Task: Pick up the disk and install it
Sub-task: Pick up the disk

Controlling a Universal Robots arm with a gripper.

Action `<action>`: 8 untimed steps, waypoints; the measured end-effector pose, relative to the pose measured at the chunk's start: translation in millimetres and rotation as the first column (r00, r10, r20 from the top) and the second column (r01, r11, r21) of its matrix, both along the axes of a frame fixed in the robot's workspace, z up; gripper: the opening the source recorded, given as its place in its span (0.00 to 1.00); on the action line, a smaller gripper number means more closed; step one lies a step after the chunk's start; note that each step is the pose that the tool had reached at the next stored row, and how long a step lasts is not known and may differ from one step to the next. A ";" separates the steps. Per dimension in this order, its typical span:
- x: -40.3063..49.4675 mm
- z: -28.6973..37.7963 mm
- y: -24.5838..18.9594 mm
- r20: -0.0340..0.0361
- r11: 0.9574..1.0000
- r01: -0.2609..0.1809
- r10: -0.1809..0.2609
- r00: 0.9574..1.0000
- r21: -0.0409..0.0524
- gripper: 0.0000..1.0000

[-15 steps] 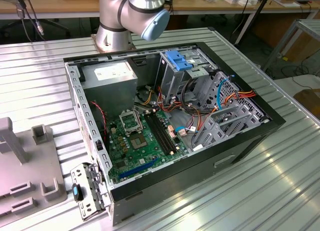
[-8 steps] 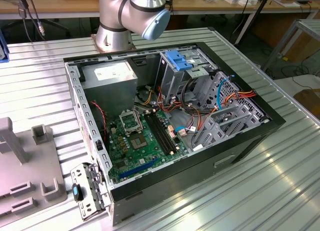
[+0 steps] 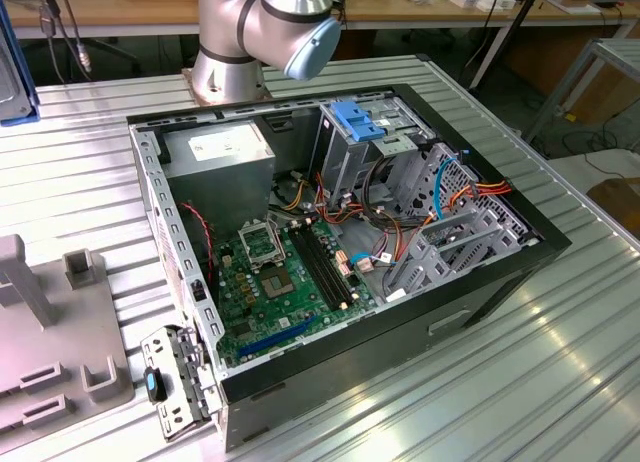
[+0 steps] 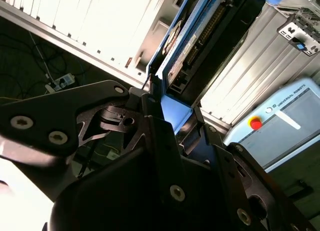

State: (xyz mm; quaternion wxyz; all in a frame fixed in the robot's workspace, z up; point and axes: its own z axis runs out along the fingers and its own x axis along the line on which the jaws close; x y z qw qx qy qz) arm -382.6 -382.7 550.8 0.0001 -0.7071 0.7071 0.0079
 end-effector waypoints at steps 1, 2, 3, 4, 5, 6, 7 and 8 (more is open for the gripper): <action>1.3 0.0 0.0 0.000 1.000 0.000 0.000 1.000 0.000 0.37; 2.8 0.0 0.0 0.000 1.000 0.000 0.000 1.000 0.000 0.37; 4.3 0.0 0.0 0.000 1.000 0.000 0.000 1.000 0.000 0.37; 6.5 0.0 -0.1 0.000 1.000 0.000 0.000 1.000 0.000 0.37; 8.0 0.0 -0.2 0.000 1.000 0.000 0.000 1.000 0.000 0.37; 10.8 0.0 -0.3 0.000 1.000 0.000 0.000 1.000 0.000 0.37; 13.9 0.0 -0.4 0.000 1.000 0.000 0.000 1.000 0.000 0.37; 16.8 0.0 -0.5 0.000 1.000 0.000 0.000 1.000 0.000 0.37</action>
